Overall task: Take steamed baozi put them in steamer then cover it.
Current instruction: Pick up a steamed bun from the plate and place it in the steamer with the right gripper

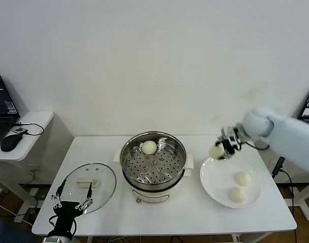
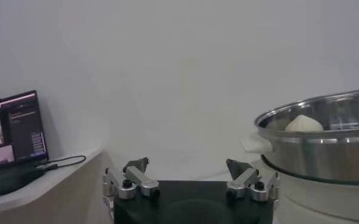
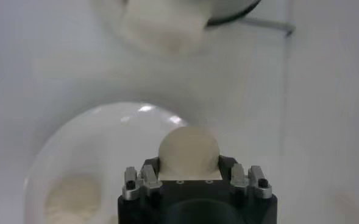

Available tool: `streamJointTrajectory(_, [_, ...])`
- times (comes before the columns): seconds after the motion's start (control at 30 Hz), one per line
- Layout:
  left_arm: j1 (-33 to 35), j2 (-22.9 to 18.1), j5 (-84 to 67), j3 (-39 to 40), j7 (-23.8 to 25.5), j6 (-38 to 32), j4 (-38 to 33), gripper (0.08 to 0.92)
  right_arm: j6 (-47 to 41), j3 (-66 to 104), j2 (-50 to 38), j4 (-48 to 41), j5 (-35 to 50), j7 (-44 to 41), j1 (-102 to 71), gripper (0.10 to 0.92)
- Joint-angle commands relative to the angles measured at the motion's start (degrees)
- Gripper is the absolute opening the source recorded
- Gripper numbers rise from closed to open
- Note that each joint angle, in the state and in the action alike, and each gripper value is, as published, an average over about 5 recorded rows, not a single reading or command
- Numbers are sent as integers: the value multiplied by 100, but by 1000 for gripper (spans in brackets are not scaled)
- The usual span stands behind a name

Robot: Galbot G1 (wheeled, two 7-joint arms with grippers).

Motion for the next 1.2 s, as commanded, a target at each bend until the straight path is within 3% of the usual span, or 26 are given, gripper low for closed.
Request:
streamJointTrajectory(0.03, [25, 7, -10, -33, -2, -11, -27, 823, -580, -673, 1394, 17, 1424, 373, 1382, 608])
streamJointTrajectory(0.5, [-8, -76, -22, -90, -8, 0, -193, 823, -1454, -630, 3420, -891, 1793, 972, 57, 611])
streamJointTrajectory(1.2, [-81, -138, -28, -83, -11, -28, -120, 823, -1861, -624, 3895, -1477, 1642, 1425, -749, 611])
